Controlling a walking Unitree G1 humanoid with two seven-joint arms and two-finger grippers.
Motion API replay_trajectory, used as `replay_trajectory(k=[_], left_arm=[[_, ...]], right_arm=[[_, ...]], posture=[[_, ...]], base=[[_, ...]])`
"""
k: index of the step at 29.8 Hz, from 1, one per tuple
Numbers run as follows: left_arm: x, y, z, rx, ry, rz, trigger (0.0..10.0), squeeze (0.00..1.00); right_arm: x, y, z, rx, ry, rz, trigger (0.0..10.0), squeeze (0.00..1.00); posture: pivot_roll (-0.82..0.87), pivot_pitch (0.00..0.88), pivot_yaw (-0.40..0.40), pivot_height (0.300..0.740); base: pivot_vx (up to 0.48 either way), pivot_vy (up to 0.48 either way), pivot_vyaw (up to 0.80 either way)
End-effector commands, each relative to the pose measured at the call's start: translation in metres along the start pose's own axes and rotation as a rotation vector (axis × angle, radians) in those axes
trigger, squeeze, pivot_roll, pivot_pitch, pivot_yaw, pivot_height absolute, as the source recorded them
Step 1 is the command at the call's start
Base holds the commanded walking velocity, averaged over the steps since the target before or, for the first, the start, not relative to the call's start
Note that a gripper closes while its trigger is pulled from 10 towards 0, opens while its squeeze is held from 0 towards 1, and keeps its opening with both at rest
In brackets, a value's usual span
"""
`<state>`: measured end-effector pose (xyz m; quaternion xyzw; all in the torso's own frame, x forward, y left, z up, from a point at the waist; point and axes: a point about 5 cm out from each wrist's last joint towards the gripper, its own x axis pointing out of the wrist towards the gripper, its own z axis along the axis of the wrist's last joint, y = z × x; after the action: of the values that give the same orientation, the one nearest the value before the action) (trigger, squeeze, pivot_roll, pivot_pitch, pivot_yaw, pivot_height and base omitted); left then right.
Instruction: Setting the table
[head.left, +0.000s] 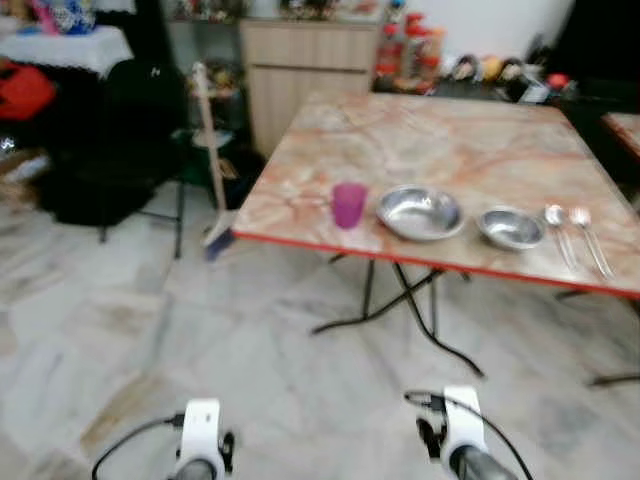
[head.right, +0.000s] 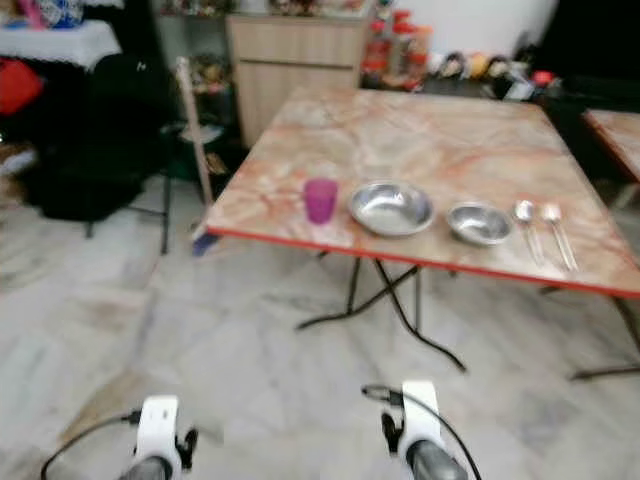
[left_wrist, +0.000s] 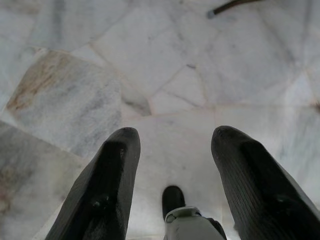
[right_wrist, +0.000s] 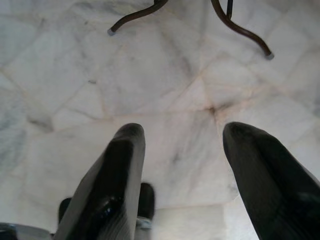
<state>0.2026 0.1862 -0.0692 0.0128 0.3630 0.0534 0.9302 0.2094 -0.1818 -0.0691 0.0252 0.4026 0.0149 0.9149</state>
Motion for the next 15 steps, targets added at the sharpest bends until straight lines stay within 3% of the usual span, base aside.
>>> replay_trajectory(k=[1, 15], left_arm=[[0.0004, 0.0009, 0.0014, -0.010, -0.004, 0.006, 10.0, 0.00], [0.0024, -0.0040, 0.0082, 0.015, -0.026, -0.041, 10.0, 0.00]], right_arm=[[0.0000, 0.0004, -0.0003, 0.005, 0.001, 0.000, 10.0, 0.00], [0.0004, 0.0088, -0.0033, 0.007, -0.002, 0.010, 10.0, 0.00]], posture=[[0.04, 0.000, -0.038, 0.740], [0.05, 0.000, -0.014, 0.740]], base=[[0.000, 0.000, -0.64], [0.000, 0.000, -0.05]])
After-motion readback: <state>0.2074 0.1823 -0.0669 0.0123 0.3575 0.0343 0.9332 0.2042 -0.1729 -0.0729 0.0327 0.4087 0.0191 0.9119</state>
